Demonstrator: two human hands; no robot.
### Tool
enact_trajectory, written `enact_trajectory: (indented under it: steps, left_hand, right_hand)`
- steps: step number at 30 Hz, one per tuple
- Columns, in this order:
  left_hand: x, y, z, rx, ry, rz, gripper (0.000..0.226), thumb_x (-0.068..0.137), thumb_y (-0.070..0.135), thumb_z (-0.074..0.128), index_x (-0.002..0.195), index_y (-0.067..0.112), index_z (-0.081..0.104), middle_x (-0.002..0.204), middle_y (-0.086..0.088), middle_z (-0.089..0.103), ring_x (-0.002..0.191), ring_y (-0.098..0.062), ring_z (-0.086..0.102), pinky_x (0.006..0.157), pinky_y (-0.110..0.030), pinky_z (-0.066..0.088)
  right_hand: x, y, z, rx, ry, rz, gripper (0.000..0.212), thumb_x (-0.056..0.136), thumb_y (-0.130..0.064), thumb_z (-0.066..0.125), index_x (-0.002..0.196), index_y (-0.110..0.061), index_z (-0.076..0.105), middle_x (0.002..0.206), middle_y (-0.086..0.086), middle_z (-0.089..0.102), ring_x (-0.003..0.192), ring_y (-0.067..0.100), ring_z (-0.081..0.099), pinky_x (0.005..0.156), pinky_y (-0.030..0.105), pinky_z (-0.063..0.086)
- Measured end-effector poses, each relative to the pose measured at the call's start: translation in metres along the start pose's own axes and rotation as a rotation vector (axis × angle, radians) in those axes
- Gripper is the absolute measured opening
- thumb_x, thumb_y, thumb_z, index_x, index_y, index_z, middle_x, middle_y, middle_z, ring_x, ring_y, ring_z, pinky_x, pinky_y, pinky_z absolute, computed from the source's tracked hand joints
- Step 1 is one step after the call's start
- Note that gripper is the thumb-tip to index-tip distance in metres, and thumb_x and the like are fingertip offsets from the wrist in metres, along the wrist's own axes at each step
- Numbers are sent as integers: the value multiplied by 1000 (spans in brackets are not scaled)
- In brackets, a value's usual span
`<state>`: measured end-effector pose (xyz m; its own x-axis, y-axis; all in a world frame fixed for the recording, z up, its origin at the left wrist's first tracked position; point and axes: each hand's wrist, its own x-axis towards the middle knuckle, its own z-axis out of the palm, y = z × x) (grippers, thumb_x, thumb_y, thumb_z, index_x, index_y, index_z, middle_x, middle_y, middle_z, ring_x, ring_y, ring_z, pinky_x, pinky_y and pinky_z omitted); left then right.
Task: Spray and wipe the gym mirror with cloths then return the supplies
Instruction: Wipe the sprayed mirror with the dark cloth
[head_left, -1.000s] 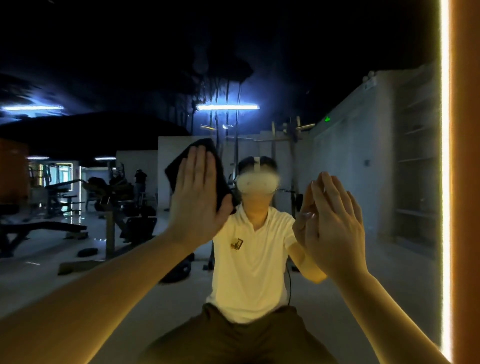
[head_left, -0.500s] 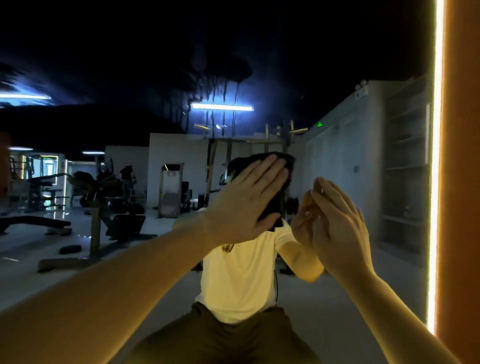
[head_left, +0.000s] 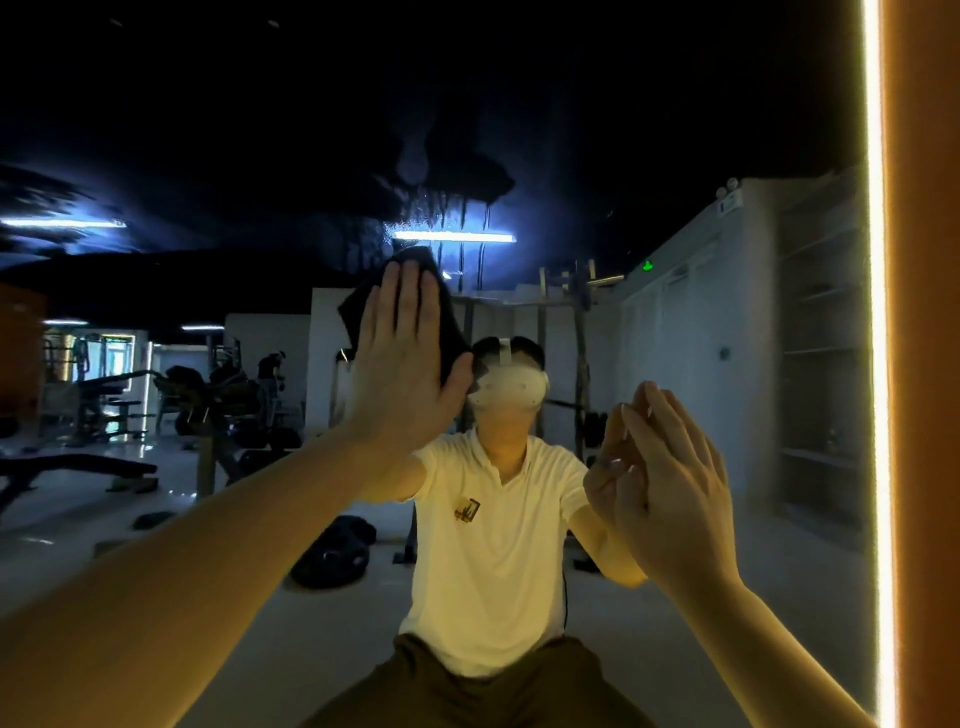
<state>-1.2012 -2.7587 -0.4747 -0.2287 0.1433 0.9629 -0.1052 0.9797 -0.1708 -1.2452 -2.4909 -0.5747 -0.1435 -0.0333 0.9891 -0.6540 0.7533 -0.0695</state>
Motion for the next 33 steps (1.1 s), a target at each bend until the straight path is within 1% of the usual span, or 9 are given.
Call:
enact_trajectory:
  steps: [5,11,13,19,21,25,30,31,33]
  left_hand:
    - [27,61,9,-21,-10,131,85,104,56,27,164,0,8,172,-23,4,160,-36,-3,130,-49,-2]
    - [11,86,14,-19,-143,586,89,101,61,39,165,5,12,173,-18,7,161,-33,0,130,-46,0]
    - [16,63,10,19,-120,546,91,100,68,32,164,7,11,172,-17,8,161,-32,1,131,-50,8]
    - [19,-3,-14,31,-70,81,93,102,69,27,163,0,13,171,-24,9,160,-38,5,129,-53,12]
    - [14,6,-10,-6,-84,92,91,104,66,32,163,-2,13,171,-25,9,160,-39,4,129,-54,11]
    - [6,59,9,-58,-116,276,91,101,64,40,163,1,14,172,-21,9,160,-35,1,130,-53,7]
    - [16,128,18,-137,-92,382,91,102,69,4,163,1,15,171,-20,18,160,-34,11,129,-48,9]
    - [19,138,18,-185,-89,395,90,102,68,6,163,2,11,171,-19,16,160,-33,10,130,-47,10]
    - [25,147,16,-315,-105,398,91,100,64,31,164,6,2,173,-14,11,161,-28,8,130,-44,12]
  right_hand:
    - [3,1,-8,6,-14,-3,52,96,-30,35,129,-6,69,151,12,54,144,29,44,113,45,33]
    - [26,-12,-25,-16,-36,37,53,90,-37,35,112,-7,74,127,11,66,114,32,60,90,46,48]
    - [32,-17,-27,-35,-27,46,56,88,-36,34,113,-5,73,122,12,68,111,34,62,89,45,49]
    - [33,-24,-31,-86,-76,64,57,87,-37,30,109,-7,73,123,11,67,111,32,63,89,44,51]
    - [34,-25,-33,-78,-86,50,55,88,-36,31,109,-8,73,125,9,66,113,29,63,91,42,51]
    - [36,-32,-38,-45,-29,-51,44,90,-27,39,110,-8,74,125,7,66,114,26,62,94,41,52]
    - [36,-21,-49,-9,68,-112,44,93,-22,39,113,-7,75,121,6,71,112,23,66,100,35,50]
    - [35,-15,-50,-15,76,-116,42,93,-22,42,110,-6,77,120,7,72,111,24,68,100,35,51]
    - [34,-2,-48,-35,78,-137,29,92,-16,57,110,-5,77,124,8,72,112,26,68,101,38,52]
